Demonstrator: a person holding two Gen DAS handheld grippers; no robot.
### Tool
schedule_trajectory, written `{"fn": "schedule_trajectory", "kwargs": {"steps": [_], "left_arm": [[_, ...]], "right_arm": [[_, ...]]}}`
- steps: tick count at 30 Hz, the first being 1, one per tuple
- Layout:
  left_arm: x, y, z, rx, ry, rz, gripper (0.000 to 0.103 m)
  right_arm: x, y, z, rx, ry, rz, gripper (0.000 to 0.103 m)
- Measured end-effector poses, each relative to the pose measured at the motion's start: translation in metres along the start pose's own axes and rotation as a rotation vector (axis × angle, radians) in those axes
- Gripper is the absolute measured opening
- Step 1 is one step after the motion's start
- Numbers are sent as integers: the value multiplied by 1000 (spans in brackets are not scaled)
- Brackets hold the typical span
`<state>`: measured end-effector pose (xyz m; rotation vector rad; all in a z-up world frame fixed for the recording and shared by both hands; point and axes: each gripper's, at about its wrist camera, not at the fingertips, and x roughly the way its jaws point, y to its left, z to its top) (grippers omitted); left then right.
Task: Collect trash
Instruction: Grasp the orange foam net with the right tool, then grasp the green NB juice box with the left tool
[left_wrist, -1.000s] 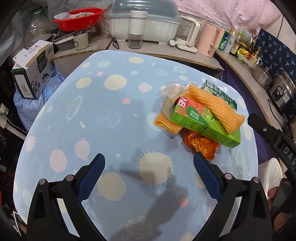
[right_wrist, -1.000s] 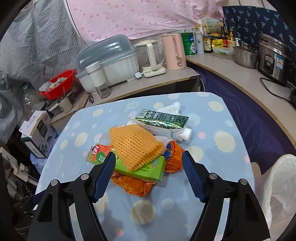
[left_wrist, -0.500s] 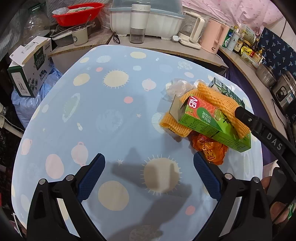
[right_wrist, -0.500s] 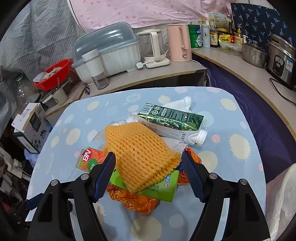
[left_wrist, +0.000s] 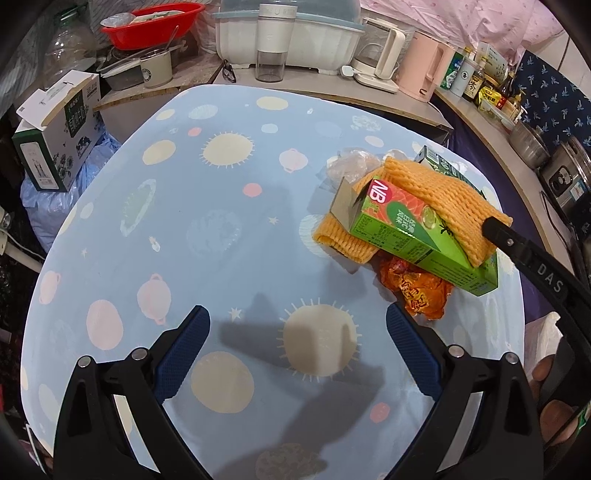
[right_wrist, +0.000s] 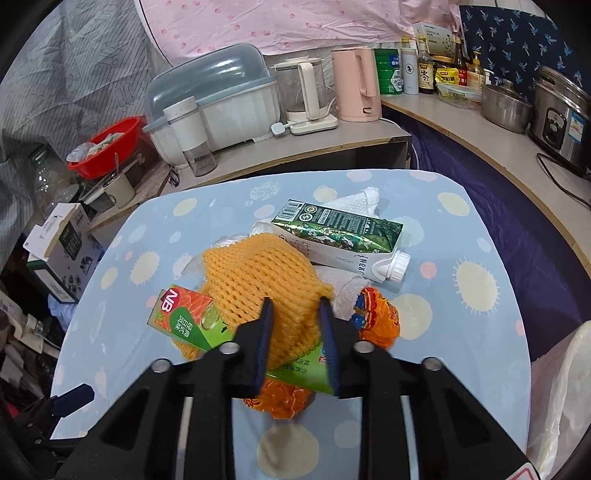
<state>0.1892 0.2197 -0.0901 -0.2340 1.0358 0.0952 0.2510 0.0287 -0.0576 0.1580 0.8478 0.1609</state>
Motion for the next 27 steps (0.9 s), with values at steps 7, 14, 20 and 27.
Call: {"fn": "schedule_trajectory", "kwargs": {"steps": [7,14,20,27], "left_arm": [[-1,-15,1,18,11,-42,92],[5,-45,17,10,29,-108,93],[25,-79,45,-85,82,-70,93],[57,-112,66,-144,132,110,93]], "right_arm": [[-34,-12,-11,-1,-44,-2,10],[-80,-58,-34,87,-80,-46,10],[-99,-94,-46,142,-92,-102,10],[-100,-115,-48,180,-96,-105,10]]}}
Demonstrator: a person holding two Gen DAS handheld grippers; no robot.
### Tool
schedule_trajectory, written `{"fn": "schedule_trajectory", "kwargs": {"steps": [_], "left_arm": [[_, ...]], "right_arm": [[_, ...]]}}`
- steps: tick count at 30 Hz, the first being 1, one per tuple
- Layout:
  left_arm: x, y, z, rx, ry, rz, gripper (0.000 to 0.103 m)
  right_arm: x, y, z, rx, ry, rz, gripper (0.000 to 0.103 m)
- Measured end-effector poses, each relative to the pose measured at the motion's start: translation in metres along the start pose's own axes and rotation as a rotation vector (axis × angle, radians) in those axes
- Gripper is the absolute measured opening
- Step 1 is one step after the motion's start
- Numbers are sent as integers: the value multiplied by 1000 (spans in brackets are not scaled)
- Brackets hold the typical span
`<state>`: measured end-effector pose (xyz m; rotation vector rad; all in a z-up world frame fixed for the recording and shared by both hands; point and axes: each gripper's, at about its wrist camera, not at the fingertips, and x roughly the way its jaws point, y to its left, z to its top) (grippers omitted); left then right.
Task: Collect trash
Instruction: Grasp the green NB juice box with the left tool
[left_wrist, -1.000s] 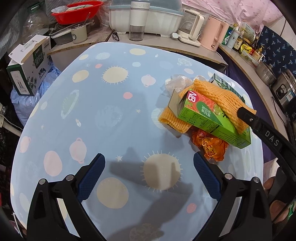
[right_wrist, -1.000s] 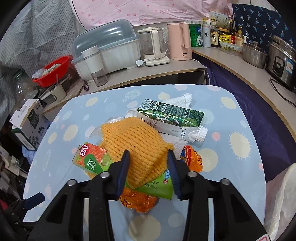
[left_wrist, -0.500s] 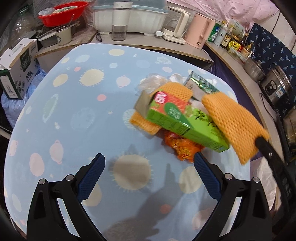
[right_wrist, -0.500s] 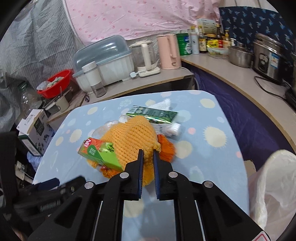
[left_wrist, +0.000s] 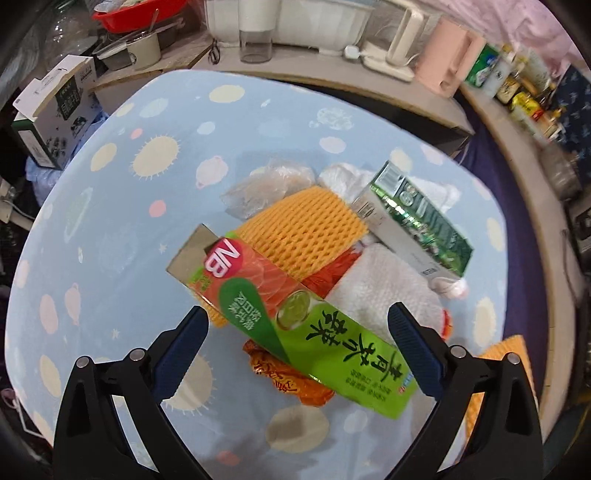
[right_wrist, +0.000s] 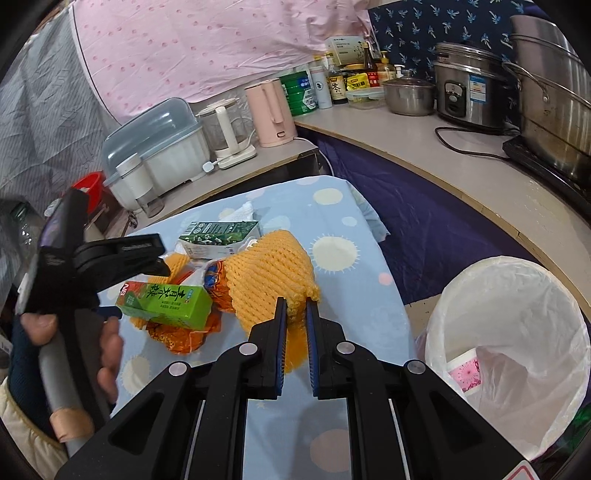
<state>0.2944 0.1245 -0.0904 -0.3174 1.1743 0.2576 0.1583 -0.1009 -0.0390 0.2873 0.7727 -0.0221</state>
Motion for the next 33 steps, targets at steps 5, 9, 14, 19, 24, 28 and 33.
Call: {"fn": "schedule_trajectory", "kwargs": {"steps": [5,9,14,19,24,28,33], "left_arm": [[10,8,-17,24,26,25,93],[12,21,-36,59,46,11,81],[13,36,-57,88,73,-25,56],[6,46,-71,142,49,-96,30],[-11,48,-80,215,-28,-152,36],[-33,47,-77,278,-147,-127,75],[-34,34,-66,383,-219,-103,85]], "right_arm": [[1,-4,-4,9,11,19,10],[0,-1,-8,10,16,34,10],[-5,3,-14,6,22,51,10],[-10,6,-22,5,30,63,10],[-15,8,-25,7,28,62,10],[-17,6,-22,22,23,66,10],[-12,4,-20,31,28,73,10]]}}
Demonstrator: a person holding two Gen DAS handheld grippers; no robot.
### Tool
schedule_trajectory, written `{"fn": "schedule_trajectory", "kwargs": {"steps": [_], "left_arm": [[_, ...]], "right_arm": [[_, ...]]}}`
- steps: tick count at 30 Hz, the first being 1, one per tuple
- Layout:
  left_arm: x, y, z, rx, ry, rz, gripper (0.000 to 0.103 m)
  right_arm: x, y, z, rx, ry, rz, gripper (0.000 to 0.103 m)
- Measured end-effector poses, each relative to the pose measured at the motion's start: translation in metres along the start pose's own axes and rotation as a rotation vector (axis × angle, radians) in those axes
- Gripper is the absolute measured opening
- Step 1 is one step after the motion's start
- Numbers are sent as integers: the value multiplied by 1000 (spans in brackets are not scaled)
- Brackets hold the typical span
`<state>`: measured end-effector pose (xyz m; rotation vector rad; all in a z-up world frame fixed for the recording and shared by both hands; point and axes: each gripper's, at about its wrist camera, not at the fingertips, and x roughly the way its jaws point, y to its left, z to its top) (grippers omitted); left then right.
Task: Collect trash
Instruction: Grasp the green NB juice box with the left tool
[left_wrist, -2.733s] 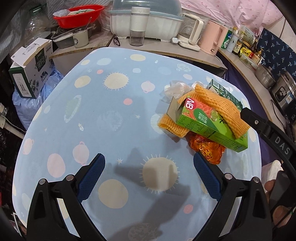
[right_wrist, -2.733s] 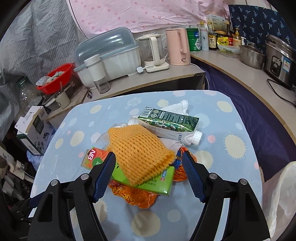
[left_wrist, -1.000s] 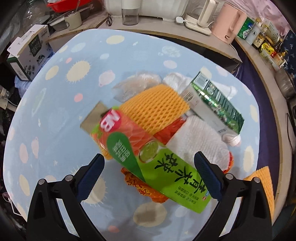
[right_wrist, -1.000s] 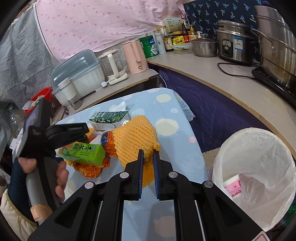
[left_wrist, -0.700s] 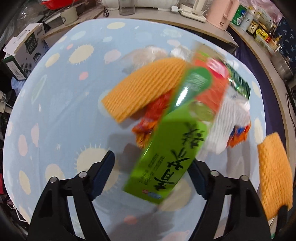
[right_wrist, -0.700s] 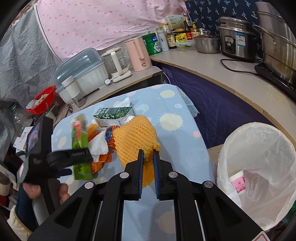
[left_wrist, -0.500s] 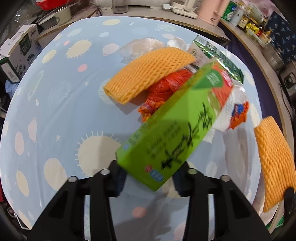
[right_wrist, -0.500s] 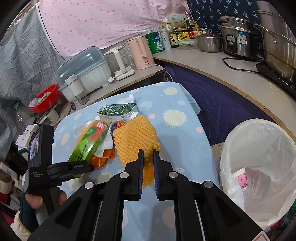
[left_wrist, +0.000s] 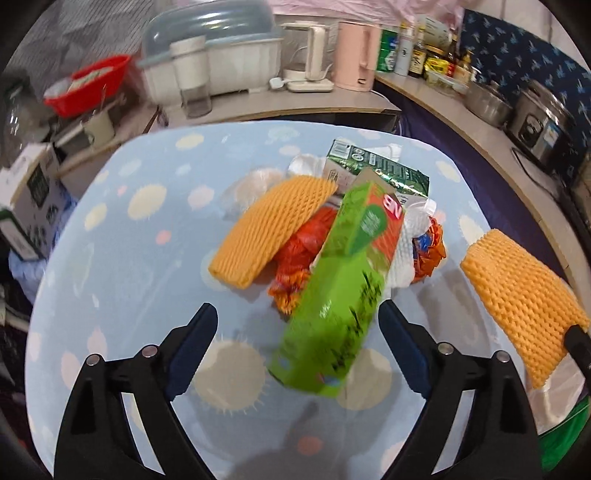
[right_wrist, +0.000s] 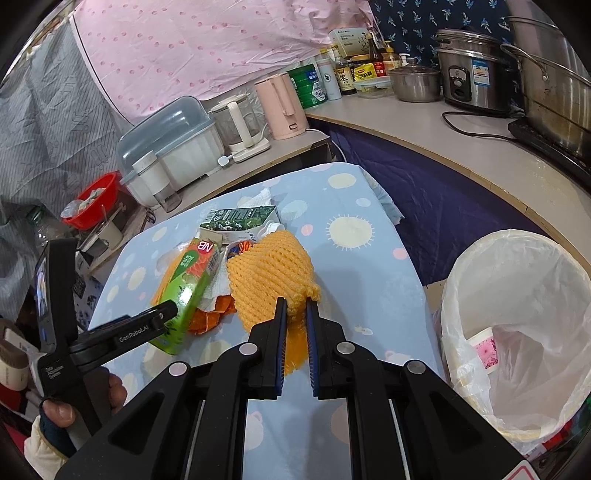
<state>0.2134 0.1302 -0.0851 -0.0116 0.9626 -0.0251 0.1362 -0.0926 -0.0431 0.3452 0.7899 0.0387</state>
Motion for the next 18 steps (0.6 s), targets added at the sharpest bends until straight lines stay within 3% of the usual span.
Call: {"fn": "schedule_trajectory", "kwargs": {"steps": [8,9,11,14,18], "left_arm": [[31,-29,0,113,60,-45,83],[34,-32,-2,119,72,-52,81],[40,-38,-6,126,106,-84,62],[41,-39,-12,117,127,-98,47],[32,-36,-19,104,133,-117,46]], "right_arm": [[7,-1,1,7,10,1,10],[7,-2,1,9,10,0,10],[6,-4,2,13,10,-3,10],[4,-6,2,20,7,-8,10],[0,-7,3,23,-1,-9,10]]}}
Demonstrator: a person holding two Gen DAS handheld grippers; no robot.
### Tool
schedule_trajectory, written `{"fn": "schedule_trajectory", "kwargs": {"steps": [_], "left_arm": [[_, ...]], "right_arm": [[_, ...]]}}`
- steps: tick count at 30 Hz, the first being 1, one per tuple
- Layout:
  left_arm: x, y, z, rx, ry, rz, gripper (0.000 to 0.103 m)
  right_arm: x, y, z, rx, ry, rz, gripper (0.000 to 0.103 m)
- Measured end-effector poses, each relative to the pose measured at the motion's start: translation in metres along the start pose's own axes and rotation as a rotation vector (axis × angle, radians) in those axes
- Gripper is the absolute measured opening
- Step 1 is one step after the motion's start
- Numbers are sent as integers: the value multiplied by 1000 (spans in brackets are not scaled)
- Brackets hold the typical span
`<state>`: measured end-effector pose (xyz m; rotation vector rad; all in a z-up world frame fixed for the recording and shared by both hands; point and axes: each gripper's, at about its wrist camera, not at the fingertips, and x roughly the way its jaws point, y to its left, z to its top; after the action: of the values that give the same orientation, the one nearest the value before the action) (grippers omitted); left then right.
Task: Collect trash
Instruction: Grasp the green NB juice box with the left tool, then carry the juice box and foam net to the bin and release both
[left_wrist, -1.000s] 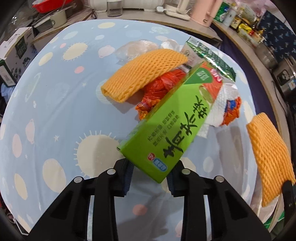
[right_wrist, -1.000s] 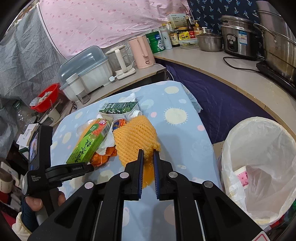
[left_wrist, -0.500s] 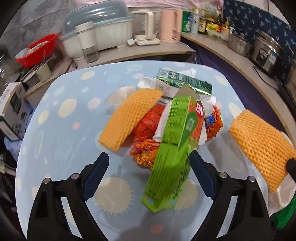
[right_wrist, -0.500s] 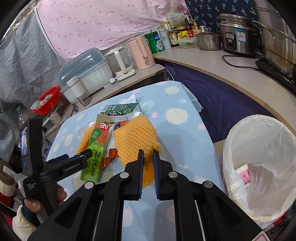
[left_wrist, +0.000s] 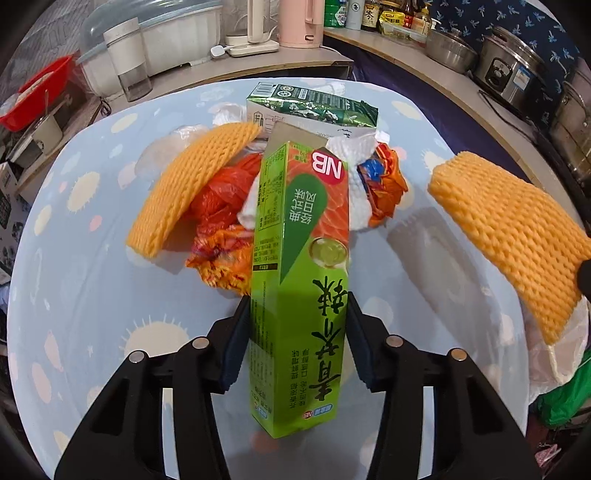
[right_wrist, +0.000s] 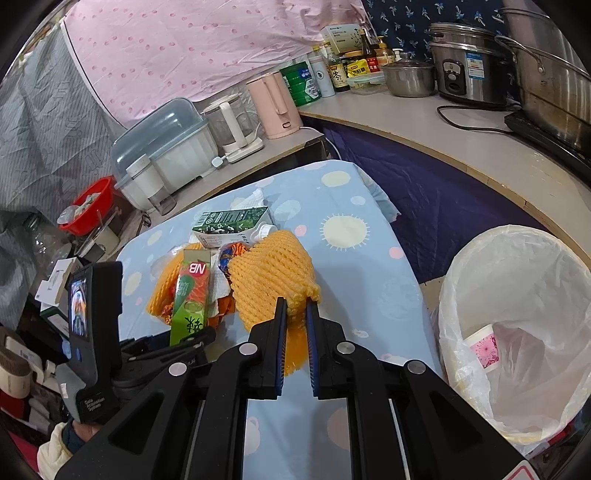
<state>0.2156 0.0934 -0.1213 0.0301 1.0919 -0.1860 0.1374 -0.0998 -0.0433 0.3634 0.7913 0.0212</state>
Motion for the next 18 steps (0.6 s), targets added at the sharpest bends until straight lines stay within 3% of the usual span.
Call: {"fn": "schedule_trajectory", "kwargs": {"steps": [18], "left_arm": [[-107,-23,-33,36,-141,-67,40]], "right_arm": [[-66,-3,7,-7,-120,23,10]]}}
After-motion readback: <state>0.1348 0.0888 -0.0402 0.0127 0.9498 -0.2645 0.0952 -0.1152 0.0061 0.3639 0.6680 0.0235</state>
